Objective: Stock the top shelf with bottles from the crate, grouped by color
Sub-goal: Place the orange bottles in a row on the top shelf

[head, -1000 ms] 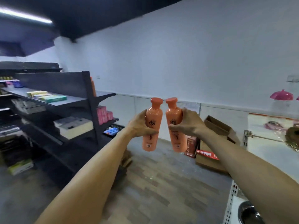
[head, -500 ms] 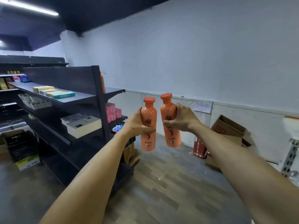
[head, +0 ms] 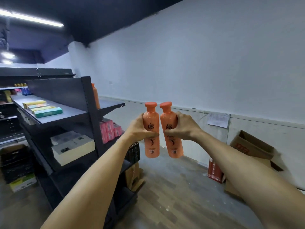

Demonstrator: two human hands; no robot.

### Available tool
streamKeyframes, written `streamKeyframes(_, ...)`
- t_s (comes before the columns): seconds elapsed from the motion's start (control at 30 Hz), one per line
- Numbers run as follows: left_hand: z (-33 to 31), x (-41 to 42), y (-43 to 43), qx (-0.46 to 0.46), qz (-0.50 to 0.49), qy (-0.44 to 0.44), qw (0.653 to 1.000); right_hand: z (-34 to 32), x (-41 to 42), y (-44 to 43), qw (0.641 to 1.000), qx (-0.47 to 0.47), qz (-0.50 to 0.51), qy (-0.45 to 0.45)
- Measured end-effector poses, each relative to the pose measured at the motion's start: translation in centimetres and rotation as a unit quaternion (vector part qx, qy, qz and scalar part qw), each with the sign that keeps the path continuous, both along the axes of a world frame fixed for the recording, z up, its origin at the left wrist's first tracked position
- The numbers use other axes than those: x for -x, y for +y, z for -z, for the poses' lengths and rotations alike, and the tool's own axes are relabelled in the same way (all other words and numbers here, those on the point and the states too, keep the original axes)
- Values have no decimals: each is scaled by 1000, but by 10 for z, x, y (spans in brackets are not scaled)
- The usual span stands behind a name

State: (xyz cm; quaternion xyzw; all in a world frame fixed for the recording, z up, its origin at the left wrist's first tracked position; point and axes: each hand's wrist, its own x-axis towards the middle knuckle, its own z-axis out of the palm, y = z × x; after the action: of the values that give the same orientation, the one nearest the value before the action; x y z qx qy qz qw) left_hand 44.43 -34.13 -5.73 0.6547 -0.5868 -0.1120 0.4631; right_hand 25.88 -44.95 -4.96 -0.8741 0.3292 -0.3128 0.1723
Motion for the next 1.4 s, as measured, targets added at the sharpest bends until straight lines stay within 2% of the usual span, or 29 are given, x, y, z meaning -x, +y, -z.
streamKeyframes(0.47, -9, -74, -220, 11, -9, -9, 1000, -9, -66, -211, 999, 1, -1, -39)
streamKeyframes(0.93, -5, -234, -474, -3, -2, -8, 1000, -6, -201, -455, 999, -3, 47, -23)
streamKeyframes(1.17, 1, -296, -584, -13, -25, -13, 1000, -3, -271, -575, 999, -18, 38, -25)
streamKeyframes(1.4, 12, -352, -696, -14, -62, -11, 998, 8, -341, -704, 999, -24, -18, -21)
